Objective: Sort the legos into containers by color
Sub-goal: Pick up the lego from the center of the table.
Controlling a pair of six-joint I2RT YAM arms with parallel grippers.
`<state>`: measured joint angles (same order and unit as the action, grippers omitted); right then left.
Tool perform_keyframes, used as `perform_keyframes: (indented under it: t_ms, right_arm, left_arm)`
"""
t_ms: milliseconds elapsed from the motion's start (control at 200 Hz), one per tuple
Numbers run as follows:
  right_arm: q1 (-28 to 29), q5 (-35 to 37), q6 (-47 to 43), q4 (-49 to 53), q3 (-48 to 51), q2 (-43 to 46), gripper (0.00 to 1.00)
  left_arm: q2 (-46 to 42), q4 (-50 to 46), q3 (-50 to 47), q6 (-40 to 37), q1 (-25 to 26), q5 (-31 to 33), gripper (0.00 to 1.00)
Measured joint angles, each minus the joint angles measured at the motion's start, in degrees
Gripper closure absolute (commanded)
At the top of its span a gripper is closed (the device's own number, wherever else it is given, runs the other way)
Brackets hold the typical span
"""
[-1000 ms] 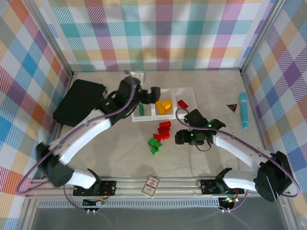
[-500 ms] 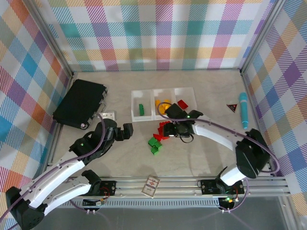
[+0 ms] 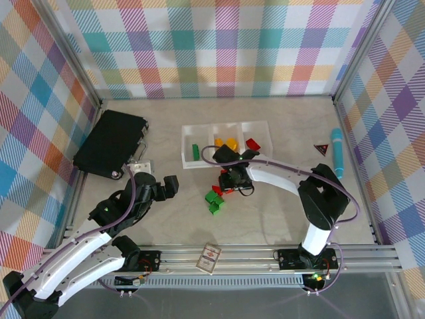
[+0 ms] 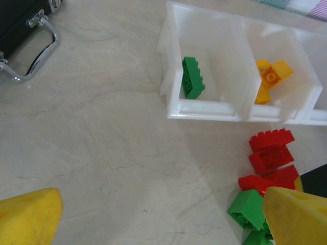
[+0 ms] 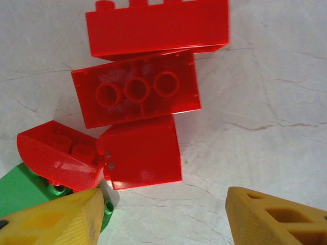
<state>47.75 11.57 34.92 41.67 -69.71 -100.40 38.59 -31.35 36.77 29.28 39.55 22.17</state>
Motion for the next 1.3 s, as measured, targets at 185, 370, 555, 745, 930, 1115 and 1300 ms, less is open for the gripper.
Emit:
perform_keyframes:
  t_ms: [185,370,555,745,930,1115,1300]
  right_arm:
    - [0.3,0.2,-1.0,0.0,-0.2,-2.7,0.36]
    - [0.3,0.4,-1.8,-0.1,-0.9,-3.8,0.37]
    - [0.2,0.9,-3.0,-0.3,-1.7,-5.1,0.41]
    - [-0.9,0.9,-4.0,-1.0,-2.1,-6.8,0.45]
    - [-1.5,0.9,-4.5,-1.3,-2.1,-7.0,0.4]
    - [-1.9,0.8,-5.7,-1.8,-2.1,-7.0,0.38]
    - [-3.3,-0.1,-6.7,-2.1,-2.1,-7.0,0.39]
  left_arm:
    - [-0.4,-0.1,-0.5,1.2,0.0,0.0,0.0]
    - [-0.5,-0.1,-0.6,1.4,0.0,0.0,0.0]
    - [-0.5,-0.1,-0.7,1.4,0.0,0.0,0.0]
    - [-0.5,-0.1,-0.7,1.4,0.0,0.0,0.0]
    - [-0.4,-0.2,-0.7,1.4,0.0,0.0,0.0]
    - [-0.3,-0.3,-1.1,1.5,0.0,0.0,0.0]
    - [-0.3,-0.7,-2.0,2.0,0.0,0.0,0.0]
